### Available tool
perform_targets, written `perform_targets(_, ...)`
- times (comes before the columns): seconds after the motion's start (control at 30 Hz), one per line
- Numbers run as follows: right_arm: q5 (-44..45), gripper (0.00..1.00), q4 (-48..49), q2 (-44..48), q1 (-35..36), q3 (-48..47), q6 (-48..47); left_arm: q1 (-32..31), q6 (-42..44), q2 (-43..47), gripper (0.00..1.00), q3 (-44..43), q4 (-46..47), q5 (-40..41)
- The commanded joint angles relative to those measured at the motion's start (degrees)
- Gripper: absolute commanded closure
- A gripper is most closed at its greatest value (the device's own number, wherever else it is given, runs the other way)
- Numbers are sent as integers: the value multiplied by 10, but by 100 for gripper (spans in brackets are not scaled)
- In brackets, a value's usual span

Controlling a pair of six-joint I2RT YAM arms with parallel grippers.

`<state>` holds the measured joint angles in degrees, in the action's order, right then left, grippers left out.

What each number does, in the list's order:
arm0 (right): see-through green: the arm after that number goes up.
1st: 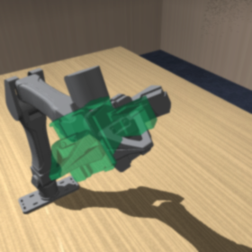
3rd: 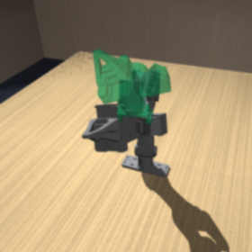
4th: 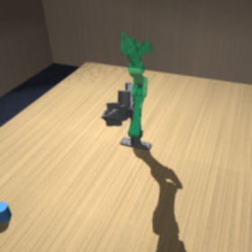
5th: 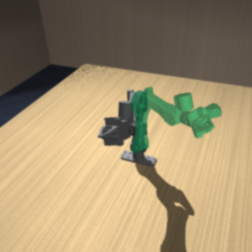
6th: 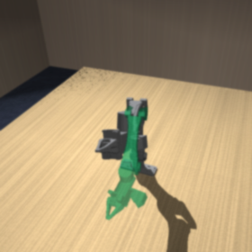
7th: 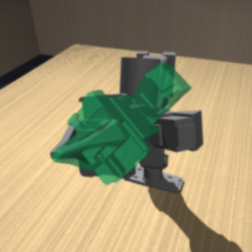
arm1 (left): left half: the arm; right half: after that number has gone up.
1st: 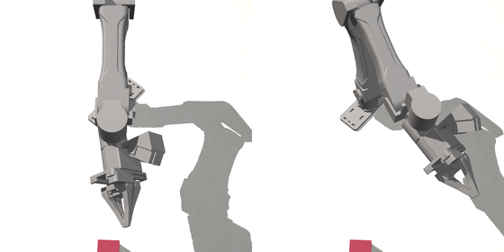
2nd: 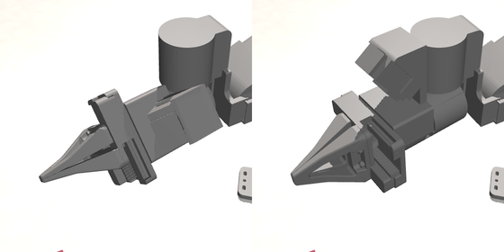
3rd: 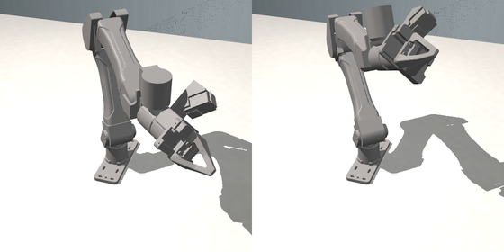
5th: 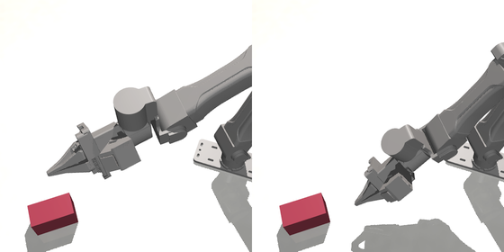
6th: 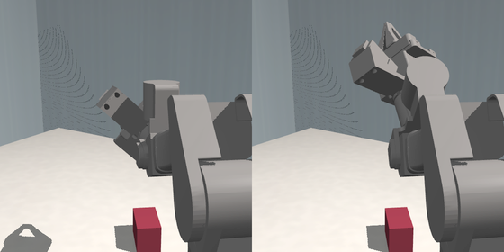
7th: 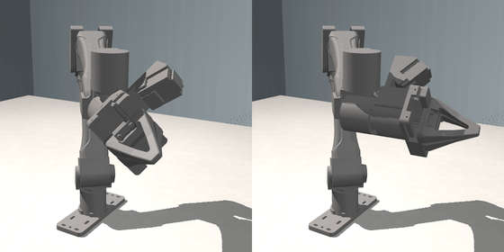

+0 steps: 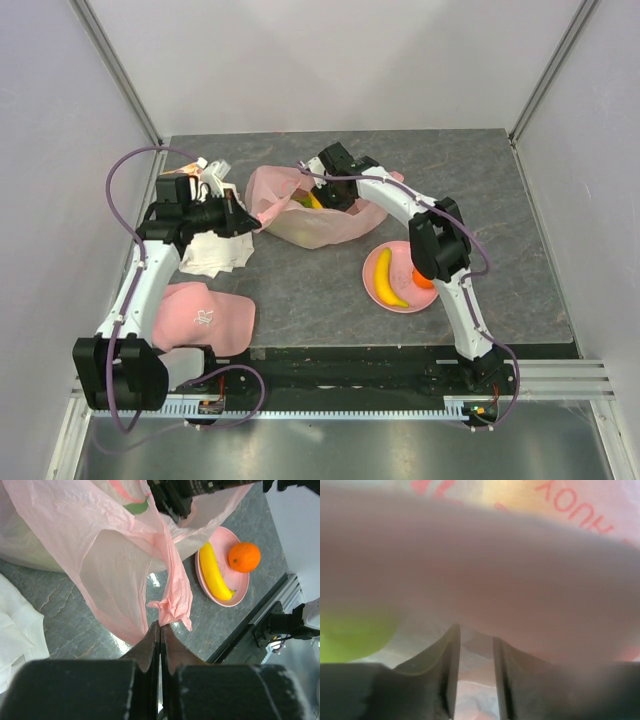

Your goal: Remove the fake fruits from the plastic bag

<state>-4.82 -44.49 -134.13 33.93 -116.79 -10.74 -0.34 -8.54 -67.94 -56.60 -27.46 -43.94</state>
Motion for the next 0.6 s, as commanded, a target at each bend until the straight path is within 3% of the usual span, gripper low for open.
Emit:
perform_targets(0.0,-26,71,5,21,-10,-31,-2,3,47,-13,98,-30,-8,1)
perform_targets(0.17,-62,78,-9,93,-15,-13,-29,3,67,-30,98,-52,-15,4)
perform_targets(0.4,-191,80,-6,259,-12,159,-77,3,113,-20,98,-59,-49,-3)
perform_targets(0.57,-234,81,16,359,-8,245,-97,0,107,-15,98,-57,-58,-24)
